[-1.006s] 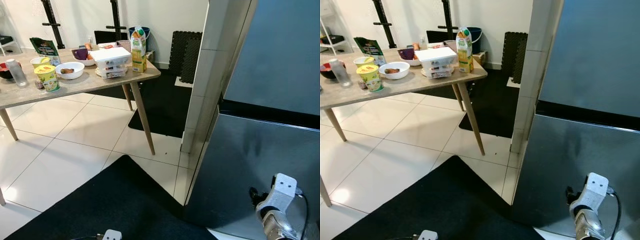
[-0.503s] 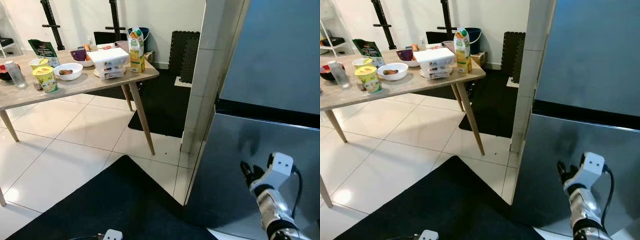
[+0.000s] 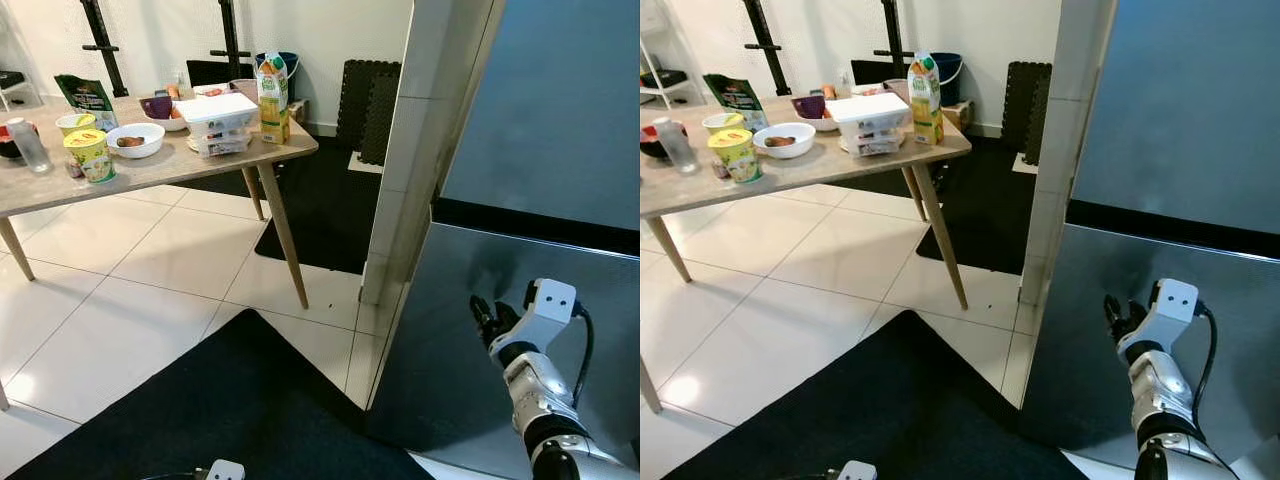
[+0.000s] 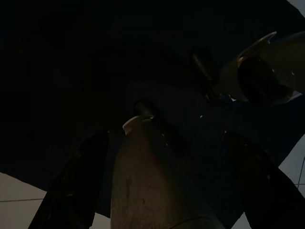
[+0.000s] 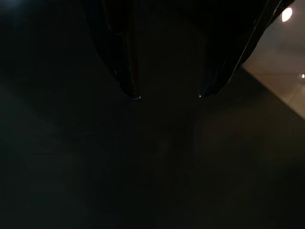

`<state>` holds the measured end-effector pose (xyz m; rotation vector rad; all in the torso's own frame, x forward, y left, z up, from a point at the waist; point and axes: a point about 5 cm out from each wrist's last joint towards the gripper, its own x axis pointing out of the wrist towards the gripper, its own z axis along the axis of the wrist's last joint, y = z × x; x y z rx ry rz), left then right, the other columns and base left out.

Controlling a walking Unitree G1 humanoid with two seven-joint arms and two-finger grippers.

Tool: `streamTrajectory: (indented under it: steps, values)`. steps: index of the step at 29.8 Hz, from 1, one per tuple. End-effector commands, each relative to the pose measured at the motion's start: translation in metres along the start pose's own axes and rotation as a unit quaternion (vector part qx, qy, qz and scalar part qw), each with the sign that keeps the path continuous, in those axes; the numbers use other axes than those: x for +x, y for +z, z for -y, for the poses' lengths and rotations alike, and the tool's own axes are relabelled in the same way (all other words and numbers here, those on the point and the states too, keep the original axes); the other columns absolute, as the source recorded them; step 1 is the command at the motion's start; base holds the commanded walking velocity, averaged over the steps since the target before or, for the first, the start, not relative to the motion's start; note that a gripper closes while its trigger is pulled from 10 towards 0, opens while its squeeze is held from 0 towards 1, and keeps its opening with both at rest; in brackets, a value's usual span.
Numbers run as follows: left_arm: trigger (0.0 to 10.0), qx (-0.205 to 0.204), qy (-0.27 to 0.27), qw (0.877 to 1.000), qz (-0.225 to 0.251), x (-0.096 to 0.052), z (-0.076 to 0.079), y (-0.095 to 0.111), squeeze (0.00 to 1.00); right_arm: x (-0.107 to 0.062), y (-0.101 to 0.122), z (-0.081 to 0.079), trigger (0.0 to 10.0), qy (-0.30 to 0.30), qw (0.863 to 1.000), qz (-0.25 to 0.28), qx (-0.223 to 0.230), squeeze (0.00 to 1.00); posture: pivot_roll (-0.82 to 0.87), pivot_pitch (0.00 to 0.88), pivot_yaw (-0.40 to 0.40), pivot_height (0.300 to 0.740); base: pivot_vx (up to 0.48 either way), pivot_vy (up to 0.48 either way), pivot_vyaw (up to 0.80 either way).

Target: Restocking fridge

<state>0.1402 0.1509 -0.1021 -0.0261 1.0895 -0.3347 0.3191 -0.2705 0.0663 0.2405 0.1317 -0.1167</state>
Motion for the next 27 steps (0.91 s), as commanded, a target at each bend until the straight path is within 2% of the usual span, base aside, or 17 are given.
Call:
streamTrajectory:
  steps: [1, 2, 3, 6, 7, 8, 9, 10, 13, 15, 16, 18, 19, 21, 23, 25, 27]
  values:
    - [10.0, -0.008, 0.002, 1.000, -0.010, -0.001, 0.001, -0.007, 0.00, -0.004, -0.013, 0.002, 10.0, -0.005, 0.999, -0.035, -0.012, 0.00, -0.08, 0.045, -0.008, 0.740, 0.000, 0.000, 0.00]
    - [10.0, -0.008, 0.003, 1.000, -0.011, -0.001, 0.001, -0.008, 0.00, -0.020, -0.042, 0.011, 10.0, -0.022, 0.992, -0.117, -0.051, 0.00, -0.08, 0.045, -0.010, 0.740, 0.000, 0.000, 0.00]
    - [10.0, -0.009, 0.003, 1.000, -0.011, -0.001, 0.001, -0.008, 0.00, -0.028, -0.056, 0.015, 10.0, -0.028, 0.985, -0.152, -0.070, 0.00, -0.08, 0.044, -0.010, 0.740, 0.000, 0.000, 0.00]
    - [10.0, -0.009, 0.002, 1.000, -0.012, -0.001, 0.001, -0.008, 0.00, -0.044, -0.077, 0.020, 10.0, -0.035, 0.974, -0.203, -0.093, 0.00, -0.08, 0.043, -0.011, 0.740, 0.000, 0.000, 0.00]
    - [10.0, -0.009, 0.002, 1.000, -0.012, -0.001, 0.001, -0.008, 0.00, -0.044, -0.077, 0.020, 10.0, -0.035, 0.974, -0.203, -0.093, 0.00, -0.08, 0.043, -0.011, 0.740, 0.000, 0.000, 0.00]
    - [10.0, -0.009, 0.002, 1.000, -0.011, -0.001, 0.002, -0.008, 0.00, -0.060, -0.096, 0.024, 10.0, -0.042, 0.964, -0.243, -0.099, 0.00, -0.08, 0.041, -0.010, 0.740, 0.000, 0.000, 0.00]
    - [10.0, -0.009, 0.002, 1.000, -0.011, -0.001, 0.002, -0.008, 0.00, -0.060, -0.096, 0.024, 10.0, -0.042, 0.964, -0.243, -0.099, 0.00, -0.08, 0.041, -0.010, 0.740, 0.000, 0.000, 0.00]
    - [10.0, -0.009, 0.002, 1.000, -0.011, -0.001, 0.002, -0.008, 0.00, -0.068, -0.105, 0.026, 10.0, -0.045, 0.959, -0.261, -0.101, 0.00, -0.08, 0.041, -0.010, 0.740, 0.000, 0.000, 0.00]
    - [10.0, -0.007, 0.003, 1.000, -0.010, 0.000, 0.001, -0.006, 0.00, -0.093, -0.133, 0.024, 10.0, -0.035, 0.940, -0.319, -0.117, 0.00, -0.08, 0.039, -0.005, 0.740, 0.000, 0.000, 0.00]
    - [10.0, -0.005, 0.004, 1.000, -0.009, 0.000, 0.000, -0.004, 0.00, -0.107, -0.146, 0.023, 10.0, -0.025, 0.923, -0.355, -0.149, 0.00, -0.08, 0.037, 0.000, 0.740, 0.000, 0.000, 0.00]
    - [10.0, -0.005, 0.004, 1.000, -0.009, 0.000, 0.000, -0.004, 0.00, -0.107, -0.146, 0.023, 10.0, -0.025, 0.923, -0.355, -0.149, 0.00, -0.08, 0.037, 0.000, 0.740, 0.000, 0.000, 0.00]
    - [10.0, -0.001, 0.006, 1.000, -0.009, -0.001, -0.002, -0.003, 0.00, -0.126, -0.163, 0.022, 10.0, 0.010, 0.883, -0.407, -0.233, 0.00, -0.08, 0.029, 0.007, 0.740, 0.000, 0.000, 0.60]
    - [10.0, 0.000, 0.007, 1.000, -0.009, -0.001, -0.002, -0.003, 0.00, -0.134, -0.169, 0.021, 10.0, 0.020, 0.866, -0.426, -0.259, 0.00, -0.08, 0.028, 0.007, 0.740, 0.000, 0.000, 0.77]
    - [10.0, 0.001, 0.009, 1.000, -0.007, -0.001, -0.003, -0.001, 0.00, -0.149, -0.180, 0.020, 10.0, 0.023, 0.850, -0.456, -0.264, 0.00, -0.07, 0.021, 0.007, 0.740, 0.000, 0.000, 0.77]
    - [10.0, 0.001, 0.009, 1.000, -0.007, -0.001, -0.003, -0.001, 0.00, -0.149, -0.180, 0.020, 10.0, 0.023, 0.850, -0.456, -0.264, 0.00, -0.07, 0.021, 0.007, 0.740, 0.000, 0.000, 0.77]
    - [10.0, -0.001, 0.015, 1.000, -0.003, -0.001, -0.006, 0.002, 0.00, -0.166, -0.191, 0.021, 10.0, 0.015, 0.834, -0.486, -0.259, 0.00, -0.06, 0.012, 0.007, 0.740, 0.000, 0.000, 0.78]
    - [10.0, -0.002, 0.019, 1.000, 0.000, -0.001, -0.008, 0.005, 0.00, -0.176, -0.197, 0.021, 10.0, 0.007, 0.826, -0.502, -0.256, 0.00, -0.05, 0.004, 0.004, 0.740, 0.000, 0.000, 0.77]
